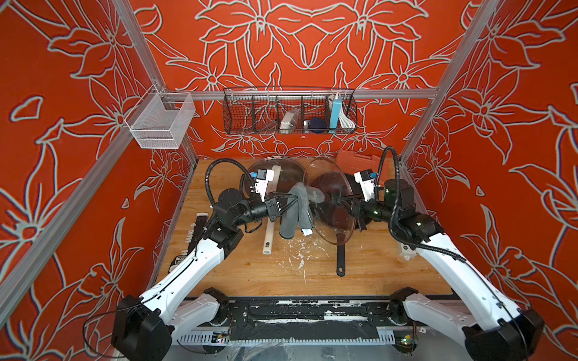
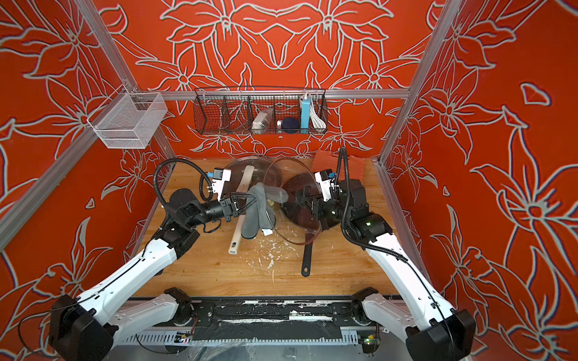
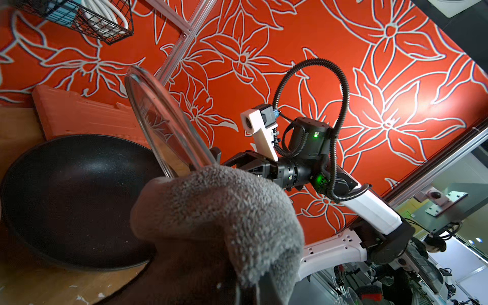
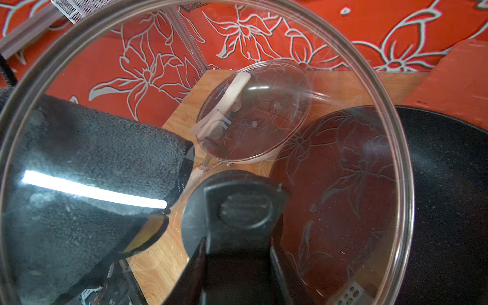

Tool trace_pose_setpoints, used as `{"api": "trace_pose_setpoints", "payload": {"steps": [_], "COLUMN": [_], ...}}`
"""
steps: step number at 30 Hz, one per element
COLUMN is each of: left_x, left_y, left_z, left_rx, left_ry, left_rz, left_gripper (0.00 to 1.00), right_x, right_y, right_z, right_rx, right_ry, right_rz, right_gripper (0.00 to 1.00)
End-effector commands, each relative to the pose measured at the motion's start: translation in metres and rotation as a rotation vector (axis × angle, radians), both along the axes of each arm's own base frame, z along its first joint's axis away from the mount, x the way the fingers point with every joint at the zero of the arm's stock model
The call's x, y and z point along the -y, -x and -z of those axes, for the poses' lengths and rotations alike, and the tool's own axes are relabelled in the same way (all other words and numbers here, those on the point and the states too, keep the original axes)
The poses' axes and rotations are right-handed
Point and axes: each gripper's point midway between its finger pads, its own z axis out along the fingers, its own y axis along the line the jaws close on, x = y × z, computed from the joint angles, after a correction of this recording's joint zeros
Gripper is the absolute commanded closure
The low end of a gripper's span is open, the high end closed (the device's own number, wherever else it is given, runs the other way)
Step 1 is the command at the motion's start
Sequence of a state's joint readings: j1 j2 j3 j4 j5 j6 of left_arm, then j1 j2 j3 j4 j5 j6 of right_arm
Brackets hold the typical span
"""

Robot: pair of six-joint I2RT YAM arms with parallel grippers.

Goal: Wipe the pot lid with a cloth
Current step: Wipe the pot lid.

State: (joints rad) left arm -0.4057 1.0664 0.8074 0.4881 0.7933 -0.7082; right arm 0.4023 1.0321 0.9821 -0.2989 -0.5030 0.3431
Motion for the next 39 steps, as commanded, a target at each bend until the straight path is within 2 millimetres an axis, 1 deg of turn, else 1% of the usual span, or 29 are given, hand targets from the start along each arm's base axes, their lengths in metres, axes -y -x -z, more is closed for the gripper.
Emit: {"api": "trace_pose_setpoints", "payload": {"steps": [1,8,12,16,19,23,25,32,39], "left_x": [0.000,-0.002,-0.013,-0.020,-0.019,-0.019,-0.018,-0.016,-0.013], "left_y": [0.005,-0.012,-0.022,-0.025,-0.026,-0.026,-0.028,-0.035,-0.049], "left_z": [-0.037,-0.043,-0.044,-0.050,-0.056,-0.070,-0.073,-0.070,-0.068], "left_rx": [0.106,0.108,0.101,0.106,0.114,0.135,0.134,0.110,0.090], "left_ry": [0.066,0.112,0.152,0.172,0.177,0.196,0.205,0.233,0.266], "left_rz": [0.036,0.025,0.005,-0.001,0.004,0.015,0.024,0.035,0.042], "left_gripper": [1.00,1.00,1.00,1.00,1.00,1.00,1.00,1.00,1.00], "right_x": [-0.014,-0.019,-0.016,-0.017,-0.022,-0.029,-0.031,-0.039,-0.060], "right_y": [0.005,0.022,0.030,0.035,0.035,0.033,0.034,0.035,0.039], "right_z": [-0.072,-0.091,-0.102,-0.108,-0.108,-0.101,-0.102,-0.111,-0.113], "right_rx": [0.231,0.247,0.264,0.262,0.245,0.219,0.225,0.236,0.232], "right_ry": [-0.149,-0.217,-0.232,-0.240,-0.259,-0.266,-0.276,-0.295,-0.318], "right_rz": [-0.093,-0.154,-0.158,-0.182,-0.205,-0.225,-0.230,-0.247,-0.303], "right_gripper": [1.00,1.00,1.00,1.00,1.00,1.00,1.00,1.00,1.00]}}
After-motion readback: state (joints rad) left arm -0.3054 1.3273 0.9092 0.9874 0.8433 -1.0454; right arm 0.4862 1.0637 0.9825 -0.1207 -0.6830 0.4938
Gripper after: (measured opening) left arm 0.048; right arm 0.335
